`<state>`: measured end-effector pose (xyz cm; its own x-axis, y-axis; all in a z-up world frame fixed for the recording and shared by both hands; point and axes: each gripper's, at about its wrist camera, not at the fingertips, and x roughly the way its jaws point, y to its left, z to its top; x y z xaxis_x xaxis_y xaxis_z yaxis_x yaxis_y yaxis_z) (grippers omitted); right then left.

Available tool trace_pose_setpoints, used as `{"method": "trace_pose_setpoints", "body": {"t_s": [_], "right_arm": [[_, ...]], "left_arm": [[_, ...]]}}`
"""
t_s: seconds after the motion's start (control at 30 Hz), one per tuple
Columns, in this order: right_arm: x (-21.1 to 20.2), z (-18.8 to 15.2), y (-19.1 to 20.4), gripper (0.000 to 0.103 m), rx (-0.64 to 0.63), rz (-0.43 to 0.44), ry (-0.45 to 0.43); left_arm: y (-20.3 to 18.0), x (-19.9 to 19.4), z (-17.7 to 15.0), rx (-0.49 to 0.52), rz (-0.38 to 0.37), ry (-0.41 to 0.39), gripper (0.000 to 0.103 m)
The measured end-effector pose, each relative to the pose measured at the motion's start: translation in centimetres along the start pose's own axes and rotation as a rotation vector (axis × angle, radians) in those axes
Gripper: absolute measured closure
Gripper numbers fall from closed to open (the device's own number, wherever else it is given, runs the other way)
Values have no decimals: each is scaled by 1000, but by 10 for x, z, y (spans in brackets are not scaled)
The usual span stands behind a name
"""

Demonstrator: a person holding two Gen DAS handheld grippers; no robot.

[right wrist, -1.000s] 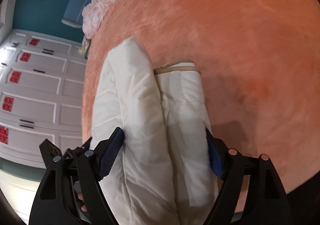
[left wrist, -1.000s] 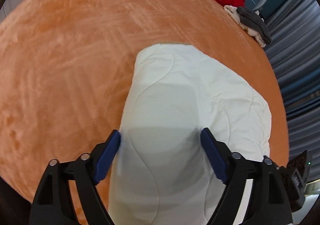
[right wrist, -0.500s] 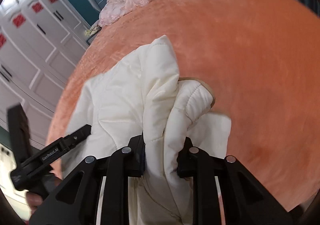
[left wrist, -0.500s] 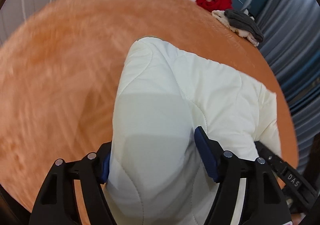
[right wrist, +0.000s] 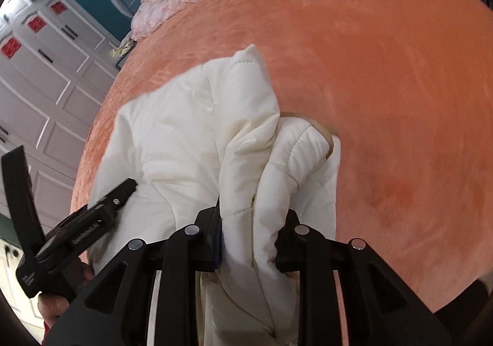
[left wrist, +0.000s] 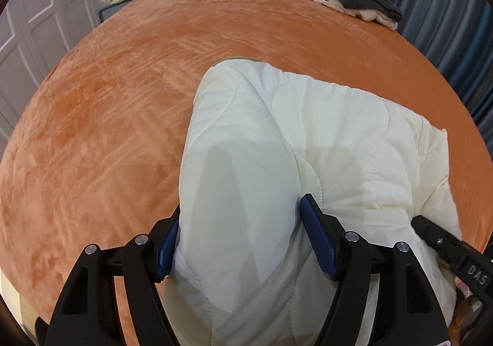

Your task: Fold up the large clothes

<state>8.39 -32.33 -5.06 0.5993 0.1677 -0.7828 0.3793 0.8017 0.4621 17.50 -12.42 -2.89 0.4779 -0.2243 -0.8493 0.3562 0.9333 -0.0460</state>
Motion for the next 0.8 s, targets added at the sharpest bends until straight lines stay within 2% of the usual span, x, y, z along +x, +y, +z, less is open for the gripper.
{"method": "trace_pose_setpoints", "body": {"t_s": [0.1,0.27,0.4,0.6,0.7,0.8], "right_arm": [[-1,-1,-4,75,9,10,0],[-9,2,-16,59,59,56,14],[-22,-2,-17,49,72,37,7],[-53,-10,0,52,-29,-34,-14],[-70,-17,4,60,-66,-34,-22],[-73,-24,5,79,-89,-28,18]], "left_arm": [[-5,-6,-1,13,29,-5,34],[-5,-18,-5,37,70,-16,34],[-2,-27,-6,53,70,-16,34],[7,-47,-5,21,29,-7,34],[6,-56,-10,36,19,-14,34],[0,-60,-17,55,16,-9,34]]}}
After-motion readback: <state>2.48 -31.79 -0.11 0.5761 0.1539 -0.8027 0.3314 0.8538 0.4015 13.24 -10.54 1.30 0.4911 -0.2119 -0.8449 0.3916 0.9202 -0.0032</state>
